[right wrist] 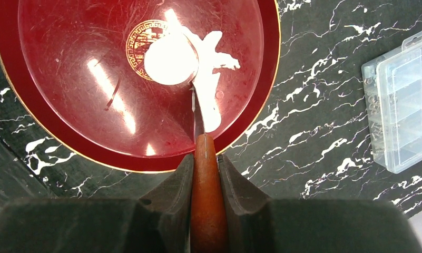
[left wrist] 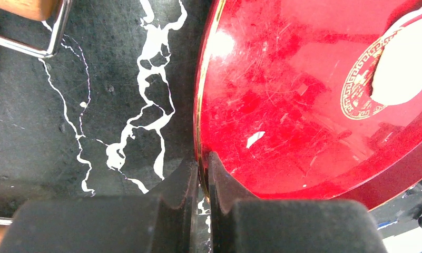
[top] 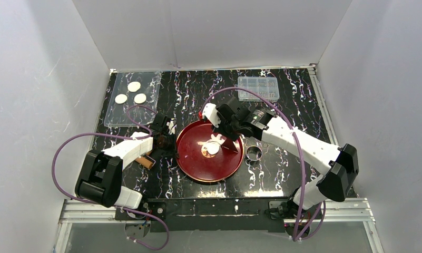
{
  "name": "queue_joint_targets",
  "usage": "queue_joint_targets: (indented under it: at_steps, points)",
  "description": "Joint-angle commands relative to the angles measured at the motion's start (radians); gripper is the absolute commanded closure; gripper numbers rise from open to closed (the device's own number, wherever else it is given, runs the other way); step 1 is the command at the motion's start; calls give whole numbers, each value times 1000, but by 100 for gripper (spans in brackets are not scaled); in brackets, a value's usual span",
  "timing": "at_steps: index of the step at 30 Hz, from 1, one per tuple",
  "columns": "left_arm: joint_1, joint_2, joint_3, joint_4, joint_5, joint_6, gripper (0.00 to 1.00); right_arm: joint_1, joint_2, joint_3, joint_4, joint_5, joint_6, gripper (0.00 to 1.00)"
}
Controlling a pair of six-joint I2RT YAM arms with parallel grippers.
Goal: Roll out the dumpling wrappers from the dough
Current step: Remove the dumpling wrapper from the work surface.
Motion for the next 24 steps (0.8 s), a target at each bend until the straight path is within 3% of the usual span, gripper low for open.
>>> queue_joint_targets:
  at_steps: [1,24]
  points:
    - [-12,-35,-19,-106,41,103,100,-54,44,31,56,263,-77,99]
    - [-11,-24,-10,-113,23,98,100,-95,22,39,25,285,-45,99]
